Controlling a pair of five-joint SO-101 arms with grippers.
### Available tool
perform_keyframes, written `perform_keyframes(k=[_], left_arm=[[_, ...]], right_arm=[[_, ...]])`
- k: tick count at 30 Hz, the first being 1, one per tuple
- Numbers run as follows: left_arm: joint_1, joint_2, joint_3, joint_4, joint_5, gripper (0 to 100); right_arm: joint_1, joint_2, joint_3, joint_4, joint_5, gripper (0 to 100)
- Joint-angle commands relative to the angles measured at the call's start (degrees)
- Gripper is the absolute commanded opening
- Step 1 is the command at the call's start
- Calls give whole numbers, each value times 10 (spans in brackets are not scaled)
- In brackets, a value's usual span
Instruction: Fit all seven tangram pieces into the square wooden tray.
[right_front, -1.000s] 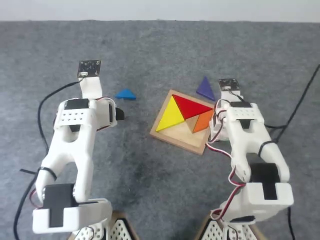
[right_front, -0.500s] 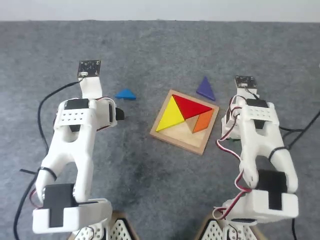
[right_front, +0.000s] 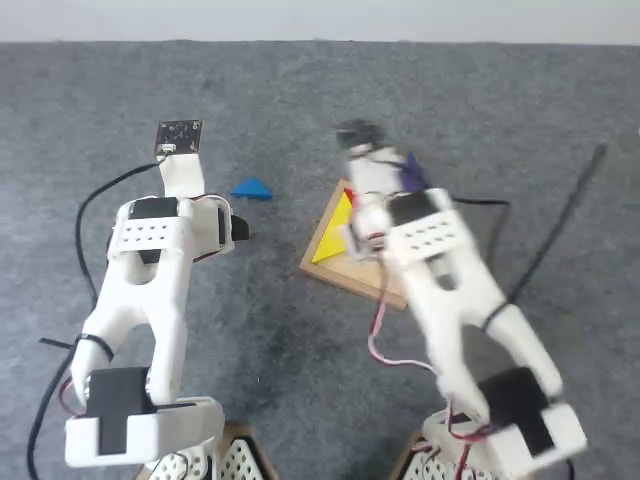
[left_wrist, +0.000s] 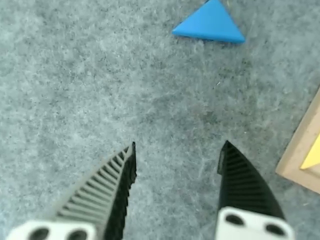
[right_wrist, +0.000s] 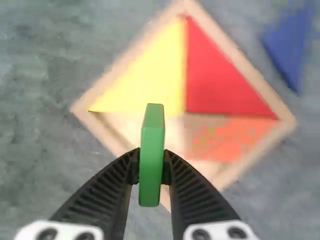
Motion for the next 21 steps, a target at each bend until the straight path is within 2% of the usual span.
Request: perform_keyframes(k=[1, 6, 15, 21], left_arm=[[-3, -12, -4, -7, 3, 265], [-3, -12, -4, -8, 3, 265], [-3, -11, -4, -9, 3, 265], [0, -11, -4, -9, 3, 265]], right_arm=[[-15, 69, -59, -26, -10, 28], [-18, 148, -98, -15, -11, 38], [-14, 129, -98, 7, -8, 206], [-11, 71, -98, 33, -6, 202]])
